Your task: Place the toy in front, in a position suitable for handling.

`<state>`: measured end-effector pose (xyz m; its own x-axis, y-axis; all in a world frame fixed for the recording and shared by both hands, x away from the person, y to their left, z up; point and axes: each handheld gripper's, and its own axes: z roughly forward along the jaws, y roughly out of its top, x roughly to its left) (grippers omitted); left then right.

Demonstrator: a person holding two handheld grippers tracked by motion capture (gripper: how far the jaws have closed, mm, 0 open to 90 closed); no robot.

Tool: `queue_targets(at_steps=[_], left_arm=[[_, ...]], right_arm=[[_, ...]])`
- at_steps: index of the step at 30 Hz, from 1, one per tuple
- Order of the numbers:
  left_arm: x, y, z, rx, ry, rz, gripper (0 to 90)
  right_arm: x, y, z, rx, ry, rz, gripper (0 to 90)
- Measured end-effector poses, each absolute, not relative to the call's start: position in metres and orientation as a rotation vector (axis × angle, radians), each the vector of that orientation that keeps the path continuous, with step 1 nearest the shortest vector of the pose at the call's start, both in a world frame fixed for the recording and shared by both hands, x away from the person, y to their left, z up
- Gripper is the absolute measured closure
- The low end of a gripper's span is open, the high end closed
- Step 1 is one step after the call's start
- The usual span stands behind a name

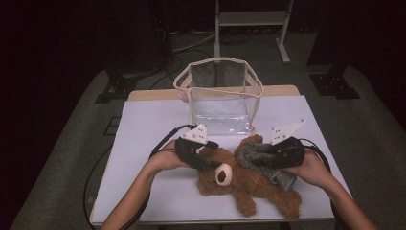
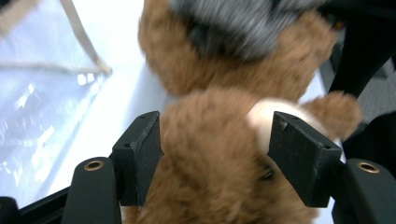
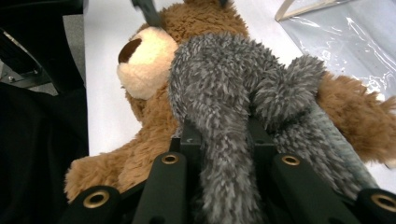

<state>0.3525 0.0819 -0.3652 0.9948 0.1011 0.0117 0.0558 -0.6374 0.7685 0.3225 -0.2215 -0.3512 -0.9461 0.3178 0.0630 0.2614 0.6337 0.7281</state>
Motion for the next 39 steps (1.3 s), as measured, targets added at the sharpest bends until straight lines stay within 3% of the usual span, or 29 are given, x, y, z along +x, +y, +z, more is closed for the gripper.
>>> queue_targets(at_steps=[2,9,14,21,25,31,32,33,35,39], left_arm=[[0.352,0.082,-0.371,2.254,0.114,0.007,34.4],[0.345,0.083,-0.372,2.256,0.097,0.008,37.3],[0.343,0.085,-0.372,2.250,0.085,0.022,36.7],[0.345,0.089,-0.373,2.231,0.118,0.031,21.0],[0.347,0.089,-0.374,2.232,0.114,0.011,18.5],[0.352,0.080,-0.383,2.235,0.155,-0.081,13.9],[0.356,0.075,-0.390,2.240,0.188,-0.177,14.0],[0.359,0.073,-0.394,2.238,0.210,-0.239,14.9],[0.361,0.071,-0.399,2.239,0.226,-0.313,25.3],[0.361,0.073,-0.397,2.252,0.220,-0.288,47.2]], right_arm=[[0.321,-0.222,-0.350,0.478,2.780,1.220,73.6],[0.335,-0.237,-0.335,0.545,2.724,1.223,73.5],[0.341,-0.236,-0.346,0.571,2.766,1.222,73.5],[0.319,-0.232,-0.357,0.533,2.763,1.250,74.2],[0.306,-0.235,-0.360,0.513,2.757,1.279,74.5],[0.297,-0.237,-0.364,0.489,2.760,1.316,74.9],[0.296,-0.237,-0.365,0.489,2.761,1.325,75.0],[0.296,-0.238,-0.366,0.486,2.764,1.331,74.9],[0.297,-0.240,-0.368,0.491,2.764,1.351,74.8],[0.298,-0.244,-0.371,0.514,2.747,1.399,74.7]])
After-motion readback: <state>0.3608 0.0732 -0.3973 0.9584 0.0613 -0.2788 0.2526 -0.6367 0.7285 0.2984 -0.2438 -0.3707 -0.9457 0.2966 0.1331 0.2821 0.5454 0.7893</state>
